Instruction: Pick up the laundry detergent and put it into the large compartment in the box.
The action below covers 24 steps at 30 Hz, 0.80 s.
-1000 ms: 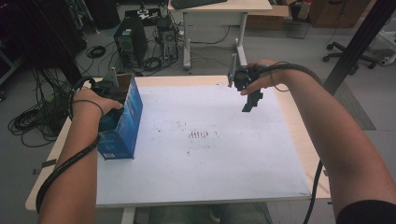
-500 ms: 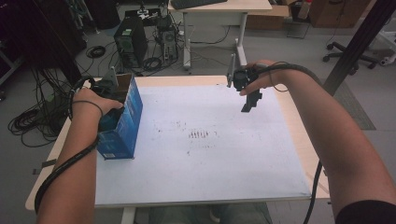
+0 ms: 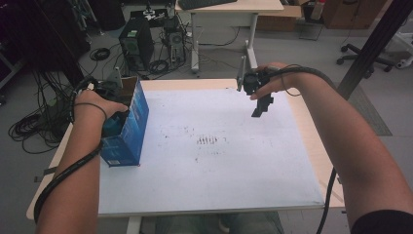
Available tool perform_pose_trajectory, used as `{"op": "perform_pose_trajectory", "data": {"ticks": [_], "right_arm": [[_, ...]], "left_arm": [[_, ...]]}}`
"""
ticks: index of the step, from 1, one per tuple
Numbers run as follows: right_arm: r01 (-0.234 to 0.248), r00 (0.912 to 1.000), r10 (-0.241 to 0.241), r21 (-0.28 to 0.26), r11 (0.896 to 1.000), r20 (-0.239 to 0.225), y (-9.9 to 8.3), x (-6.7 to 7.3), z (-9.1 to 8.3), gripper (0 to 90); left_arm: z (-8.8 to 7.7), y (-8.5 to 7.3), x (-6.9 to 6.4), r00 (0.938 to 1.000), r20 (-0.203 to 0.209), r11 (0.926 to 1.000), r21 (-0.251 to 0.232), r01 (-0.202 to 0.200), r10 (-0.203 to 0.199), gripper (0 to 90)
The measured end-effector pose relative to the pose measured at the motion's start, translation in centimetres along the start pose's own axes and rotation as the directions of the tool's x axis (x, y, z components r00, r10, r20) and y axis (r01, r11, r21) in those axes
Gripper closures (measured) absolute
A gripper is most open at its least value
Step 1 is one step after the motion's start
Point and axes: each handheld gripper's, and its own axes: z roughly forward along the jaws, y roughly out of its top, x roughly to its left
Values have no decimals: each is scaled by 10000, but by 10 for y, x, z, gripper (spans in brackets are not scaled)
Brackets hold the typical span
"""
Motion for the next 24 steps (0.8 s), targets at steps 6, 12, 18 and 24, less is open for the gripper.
{"op": "perform_pose_trajectory", "data": {"ticks": [6,12,18,24], "right_arm": [[-21,10000,21,-24,10000,28,-1,1,-1,52],[-41,10000,41,-27,10000,30,-2,2,-2,52],[-21,10000,21,-53,10000,70,-2,2,-4,52],[-27,9999,28,-49,10000,101,-2,3,-5,52]], "left_arm": [[-4,0,-1,9999,-116,10000,-68,17,-18,250],[-9,-1,0,9999,-137,9999,-122,61,-63,238],[-13,-3,1,9998,-166,9998,-175,112,-114,218],[-18,-5,2,9998,-156,9996,-256,142,-146,190]]}}
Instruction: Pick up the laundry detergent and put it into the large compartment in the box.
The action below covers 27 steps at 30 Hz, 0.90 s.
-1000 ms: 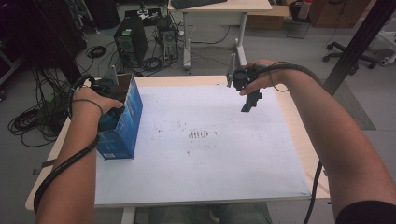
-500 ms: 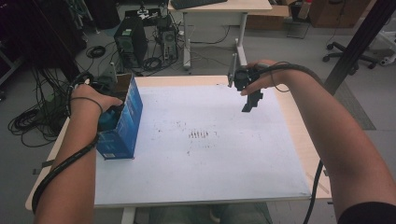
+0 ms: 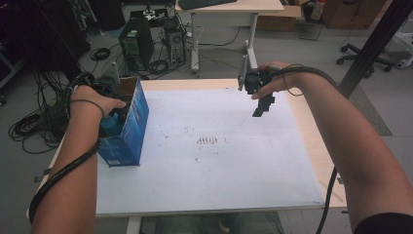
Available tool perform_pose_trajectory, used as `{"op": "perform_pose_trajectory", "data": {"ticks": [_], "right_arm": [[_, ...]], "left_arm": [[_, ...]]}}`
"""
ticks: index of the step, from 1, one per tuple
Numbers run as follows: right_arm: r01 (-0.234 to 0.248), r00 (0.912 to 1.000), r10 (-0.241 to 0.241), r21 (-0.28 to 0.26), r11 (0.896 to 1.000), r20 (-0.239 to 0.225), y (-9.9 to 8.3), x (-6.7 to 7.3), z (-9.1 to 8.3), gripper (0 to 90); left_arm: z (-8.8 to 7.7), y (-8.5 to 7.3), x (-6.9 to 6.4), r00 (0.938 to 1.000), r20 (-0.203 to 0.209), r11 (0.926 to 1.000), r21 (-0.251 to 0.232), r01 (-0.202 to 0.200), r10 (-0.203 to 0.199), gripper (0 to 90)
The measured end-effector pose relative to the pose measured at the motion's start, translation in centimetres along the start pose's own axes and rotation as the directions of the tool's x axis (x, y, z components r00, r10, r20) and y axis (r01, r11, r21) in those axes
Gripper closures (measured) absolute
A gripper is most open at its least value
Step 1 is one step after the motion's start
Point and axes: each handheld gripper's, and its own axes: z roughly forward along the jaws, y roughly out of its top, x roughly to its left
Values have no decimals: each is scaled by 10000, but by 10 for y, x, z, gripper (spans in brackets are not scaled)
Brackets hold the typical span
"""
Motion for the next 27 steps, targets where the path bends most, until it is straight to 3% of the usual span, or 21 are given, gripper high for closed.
{"op": "perform_pose_trajectory", "data": {"ticks": [14,27], "right_arm": [[-14,10000,14,-32,10000,89,0,2,-4,52],[-28,9999,29,-69,10000,117,0,4,-7,51]], "left_arm": [[-16,-3,3,9999,33,9998,-183,107,-107,121],[-44,-6,2,9997,210,9983,-563,-126,138,48]]}}
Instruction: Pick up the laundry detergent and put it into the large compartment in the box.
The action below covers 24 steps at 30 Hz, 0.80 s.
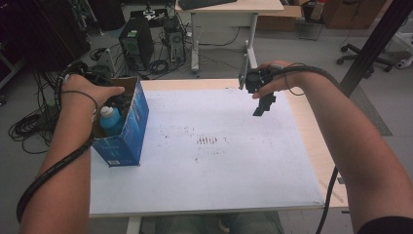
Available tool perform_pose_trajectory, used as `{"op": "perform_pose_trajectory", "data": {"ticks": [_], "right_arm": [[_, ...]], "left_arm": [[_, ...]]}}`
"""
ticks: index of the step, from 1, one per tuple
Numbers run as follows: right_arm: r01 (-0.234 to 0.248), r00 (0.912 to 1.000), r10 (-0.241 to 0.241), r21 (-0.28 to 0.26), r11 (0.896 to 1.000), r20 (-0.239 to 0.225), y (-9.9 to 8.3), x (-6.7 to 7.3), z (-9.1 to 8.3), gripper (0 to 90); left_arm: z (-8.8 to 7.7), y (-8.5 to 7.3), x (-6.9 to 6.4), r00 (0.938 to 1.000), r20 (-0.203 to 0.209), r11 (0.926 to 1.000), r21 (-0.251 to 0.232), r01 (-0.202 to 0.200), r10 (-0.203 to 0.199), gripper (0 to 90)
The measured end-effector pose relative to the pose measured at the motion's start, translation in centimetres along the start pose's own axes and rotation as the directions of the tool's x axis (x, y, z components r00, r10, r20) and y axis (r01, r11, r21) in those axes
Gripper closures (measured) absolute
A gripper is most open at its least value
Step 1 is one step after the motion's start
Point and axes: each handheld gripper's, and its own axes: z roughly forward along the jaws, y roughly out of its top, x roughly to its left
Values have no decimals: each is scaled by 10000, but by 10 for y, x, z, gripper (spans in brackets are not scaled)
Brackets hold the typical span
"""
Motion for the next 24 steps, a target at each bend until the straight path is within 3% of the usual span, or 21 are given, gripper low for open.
{"op": "perform_pose_trajectory", "data": {"ticks": [6,16,24], "right_arm": [[-14,10000,14,10,10000,36,1,1,-1,51],[-23,10000,23,43,10000,67,2,1,-4,50],[-103,9999,103,115,9999,69,0,1,-6,50]], "left_arm": [[-18,0,-6,9997,-13,9994,-218,-258,258,48],[-46,3,-17,9947,-18,9932,-552,-1030,1030,46],[-59,4,-27,9842,-1,9800,-921,-1766,1773,48]]}}
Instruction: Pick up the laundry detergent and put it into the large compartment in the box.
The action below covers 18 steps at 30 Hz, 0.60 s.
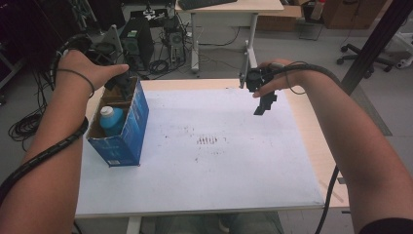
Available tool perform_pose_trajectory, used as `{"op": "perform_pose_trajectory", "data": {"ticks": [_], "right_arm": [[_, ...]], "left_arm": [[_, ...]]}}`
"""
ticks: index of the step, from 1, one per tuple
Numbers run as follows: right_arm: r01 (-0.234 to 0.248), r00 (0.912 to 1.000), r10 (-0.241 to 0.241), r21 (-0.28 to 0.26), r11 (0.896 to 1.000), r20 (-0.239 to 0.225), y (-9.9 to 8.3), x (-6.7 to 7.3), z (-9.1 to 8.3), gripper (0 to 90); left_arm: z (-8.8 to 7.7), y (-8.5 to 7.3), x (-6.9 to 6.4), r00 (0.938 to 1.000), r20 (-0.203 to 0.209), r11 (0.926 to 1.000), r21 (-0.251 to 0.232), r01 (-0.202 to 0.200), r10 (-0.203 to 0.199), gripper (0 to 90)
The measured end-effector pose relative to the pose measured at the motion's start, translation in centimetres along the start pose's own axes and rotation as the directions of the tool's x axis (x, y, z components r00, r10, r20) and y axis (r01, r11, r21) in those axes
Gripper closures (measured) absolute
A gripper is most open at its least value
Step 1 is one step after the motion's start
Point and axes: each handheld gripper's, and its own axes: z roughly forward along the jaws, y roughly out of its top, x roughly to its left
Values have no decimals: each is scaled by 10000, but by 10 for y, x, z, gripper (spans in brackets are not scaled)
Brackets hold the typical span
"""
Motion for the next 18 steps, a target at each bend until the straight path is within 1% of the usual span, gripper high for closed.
{"op": "perform_pose_trajectory", "data": {"ticks": [4,9,11,12,14,18], "right_arm": [[10,10000,-10,33,10000,26,1,-1,-2,51],[-14,10000,14,55,10000,30,2,-1,-4,50],[-3,10000,3,81,10000,33,2,-1,-5,50],[-21,10000,21,92,10000,33,2,-1,-5,51],[-38,10000,38,102,9999,40,3,-1,-5,51],[-60,10000,60,107,9999,34,2,-2,-6,51]], "left_arm": [[-4,2,-8,9990,88,9990,-32,-444,444,47],[-9,6,-19,9940,263,9943,-134,-1055,1058,47],[-12,8,-25,9895,323,9898,-253,-1404,1411,47],[-13,8,-27,9875,392,9880,-293,-1515,1525,48],[-15,10,-32,9846,364,9848,-361,-1698,1711,48],[-16,14,-42,9749,431,9756,-355,-2168,2182,48]]}}
